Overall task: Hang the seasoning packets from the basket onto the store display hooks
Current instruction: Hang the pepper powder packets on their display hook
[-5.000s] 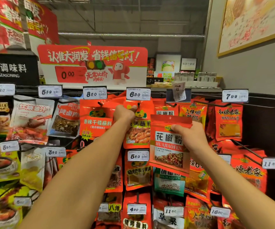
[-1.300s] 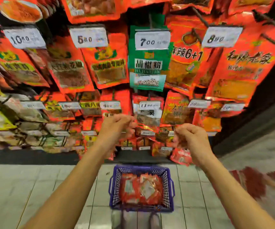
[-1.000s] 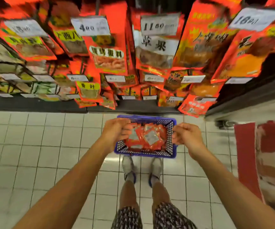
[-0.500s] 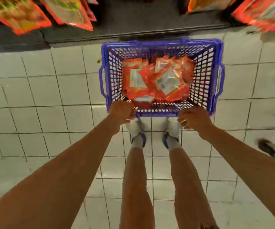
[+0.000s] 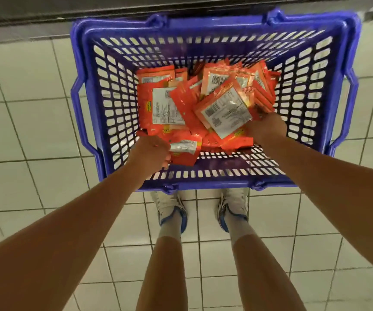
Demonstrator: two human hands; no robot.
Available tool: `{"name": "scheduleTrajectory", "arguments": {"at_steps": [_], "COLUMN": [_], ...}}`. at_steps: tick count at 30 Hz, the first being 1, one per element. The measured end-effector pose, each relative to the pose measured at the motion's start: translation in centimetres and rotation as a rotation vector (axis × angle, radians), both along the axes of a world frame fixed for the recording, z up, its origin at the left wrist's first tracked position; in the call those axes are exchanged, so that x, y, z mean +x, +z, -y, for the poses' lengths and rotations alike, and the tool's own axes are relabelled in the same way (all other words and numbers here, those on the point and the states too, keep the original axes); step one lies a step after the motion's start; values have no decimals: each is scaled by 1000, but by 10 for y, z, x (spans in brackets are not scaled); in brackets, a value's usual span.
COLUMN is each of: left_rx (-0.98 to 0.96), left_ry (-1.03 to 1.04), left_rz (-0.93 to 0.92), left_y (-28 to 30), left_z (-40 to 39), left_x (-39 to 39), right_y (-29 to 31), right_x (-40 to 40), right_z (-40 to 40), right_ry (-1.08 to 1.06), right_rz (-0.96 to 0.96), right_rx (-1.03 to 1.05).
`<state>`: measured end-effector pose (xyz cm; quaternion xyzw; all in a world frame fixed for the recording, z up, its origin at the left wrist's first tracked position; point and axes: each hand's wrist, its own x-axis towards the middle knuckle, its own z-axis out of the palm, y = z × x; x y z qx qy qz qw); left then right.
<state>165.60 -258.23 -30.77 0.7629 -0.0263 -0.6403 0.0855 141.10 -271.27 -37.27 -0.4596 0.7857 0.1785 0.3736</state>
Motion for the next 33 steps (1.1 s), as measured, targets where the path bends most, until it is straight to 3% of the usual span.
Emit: {"name": "scheduleTrajectory", "arguments": {"at_steps": [4, 6, 9, 13, 15, 17, 19, 22, 23, 26, 30, 33], "left_rx": [-90, -183, -347, -538, -650, -659, -537, -343, -307, -251, -257, -258], "left_ry": [-222, -435, -750, -1120, -1032, -746, -595, -296, -166, 112, 59, -23], "left_rz": [135, 242, 278, 369, 294, 214, 219, 155, 112, 12, 27, 115], "left_y": [-10, -9, -6, 2, 6, 11, 11, 0, -2, -8, -8, 6], "left_z": [-5, -2, -6, -2, -3, -4, -3, -1, 0, 2, -4, -5], "left_x": [-9, -12, -12, -5, -5, -6, -6, -1, 1, 5, 9, 14], "right_y": [10, 24, 53, 70, 73, 72, 62, 30, 20, -6, -8, 18], "right_x": [-6, -3, 6, 23, 27, 29, 26, 9, 3, -6, -3, -2], "right_z": [-12, -17, -23, -29, -29, -21, -11, -2, -1, -6, -18, -24], "right_ry": [-38, -241, -513, -612, -598, -557, -509, -125, -61, -135, -103, -231], "right_rz": [125, 300, 605, 747, 775, 759, 625, 289, 249, 241, 128, 402], "right_rx": [-65, -28, 172, 424, 473, 466, 306, -4, -1, 108, -63, -152]}}
